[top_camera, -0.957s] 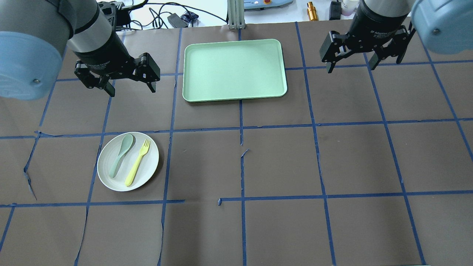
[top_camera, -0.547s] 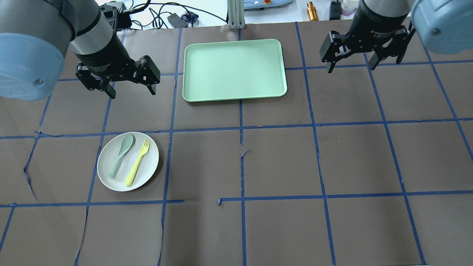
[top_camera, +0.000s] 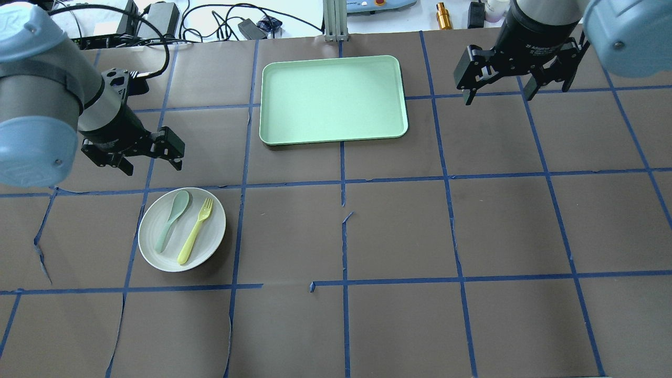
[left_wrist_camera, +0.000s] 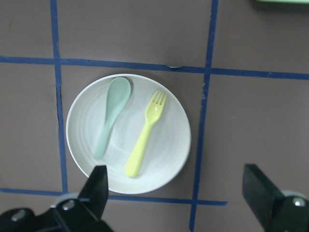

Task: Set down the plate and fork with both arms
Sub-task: 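Move the left gripper down to the rim of the white plate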

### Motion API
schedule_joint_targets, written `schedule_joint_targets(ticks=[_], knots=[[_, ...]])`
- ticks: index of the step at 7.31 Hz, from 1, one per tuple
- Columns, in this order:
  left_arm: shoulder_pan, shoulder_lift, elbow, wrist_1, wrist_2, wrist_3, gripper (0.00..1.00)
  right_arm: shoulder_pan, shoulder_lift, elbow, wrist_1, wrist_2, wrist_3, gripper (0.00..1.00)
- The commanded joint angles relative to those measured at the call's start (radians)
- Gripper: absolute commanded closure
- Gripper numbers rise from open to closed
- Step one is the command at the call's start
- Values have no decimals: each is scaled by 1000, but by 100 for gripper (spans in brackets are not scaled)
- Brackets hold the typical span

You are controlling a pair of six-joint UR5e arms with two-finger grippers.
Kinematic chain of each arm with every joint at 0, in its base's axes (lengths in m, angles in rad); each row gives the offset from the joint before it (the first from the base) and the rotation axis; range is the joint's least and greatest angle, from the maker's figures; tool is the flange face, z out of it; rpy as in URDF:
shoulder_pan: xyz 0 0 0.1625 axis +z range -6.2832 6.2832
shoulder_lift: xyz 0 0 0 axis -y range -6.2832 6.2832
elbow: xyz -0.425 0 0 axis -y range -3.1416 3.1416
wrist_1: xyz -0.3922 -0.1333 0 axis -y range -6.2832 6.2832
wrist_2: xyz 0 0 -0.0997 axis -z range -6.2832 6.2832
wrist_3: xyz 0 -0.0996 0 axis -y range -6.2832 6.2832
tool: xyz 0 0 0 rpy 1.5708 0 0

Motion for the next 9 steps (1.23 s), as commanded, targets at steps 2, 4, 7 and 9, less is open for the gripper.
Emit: schedule_joint_targets(ticks=[2,4,7,9], knots=[[226,-65,-206,228,-27,284,12,0,2,7,1,2,1,0],[232,-131,-244,357,-24,286,23,0,3,7,-1,2,1,0],[239,-166,-255,356,-27,281,30,0,3,7,1,2,1,0],[239,-180,-257,356,-32,277,50,0,3,5,1,2,1,0]])
